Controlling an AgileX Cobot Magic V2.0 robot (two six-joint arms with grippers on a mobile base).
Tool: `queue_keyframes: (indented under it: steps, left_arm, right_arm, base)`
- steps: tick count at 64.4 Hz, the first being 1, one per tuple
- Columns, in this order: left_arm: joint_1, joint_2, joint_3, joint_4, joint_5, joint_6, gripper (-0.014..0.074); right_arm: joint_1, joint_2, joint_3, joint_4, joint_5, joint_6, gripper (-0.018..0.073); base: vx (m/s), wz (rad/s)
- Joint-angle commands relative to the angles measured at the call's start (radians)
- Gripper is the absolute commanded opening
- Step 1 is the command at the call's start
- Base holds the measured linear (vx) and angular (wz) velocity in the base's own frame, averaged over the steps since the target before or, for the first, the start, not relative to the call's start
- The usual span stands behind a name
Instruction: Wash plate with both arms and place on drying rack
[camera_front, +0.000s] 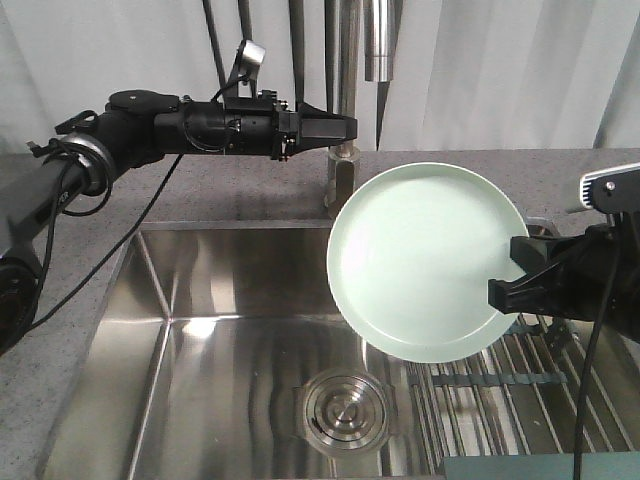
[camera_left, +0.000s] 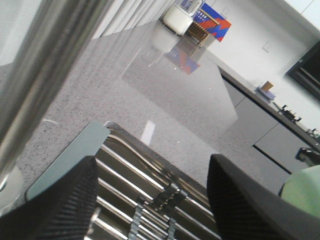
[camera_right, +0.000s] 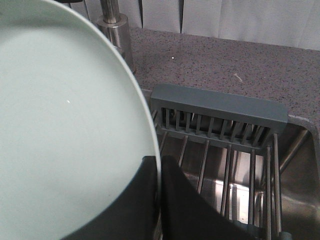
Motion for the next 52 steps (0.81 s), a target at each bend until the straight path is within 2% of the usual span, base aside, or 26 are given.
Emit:
queue_keyframes:
  steps: [1, 22, 52]
  left_arm:
    - [-0.002, -0.066, -0.033, -0.027, 0.001, 0.005, 0.0463]
    - [-0.020, -0.011, -0.033, -0.082, 0.038, 0.000, 0.0463]
    - [-0.022, 0.007, -0.032, -0.089, 0.073, -0.029, 0.0463]
  right_arm:
    - [-0.004, -0.020, -0.026, 0.001, -0.069, -0.001, -0.0009]
    - [-0.004, -0.020, -0.026, 0.001, -0.069, -0.001, -0.0009]
    - [-0.004, -0.020, -0.026, 0.001, -0.069, -0.001, -0.0009]
  base:
    - [0.00, 0.00]
    - [0.00, 0.00]
    - [0.00, 0.00]
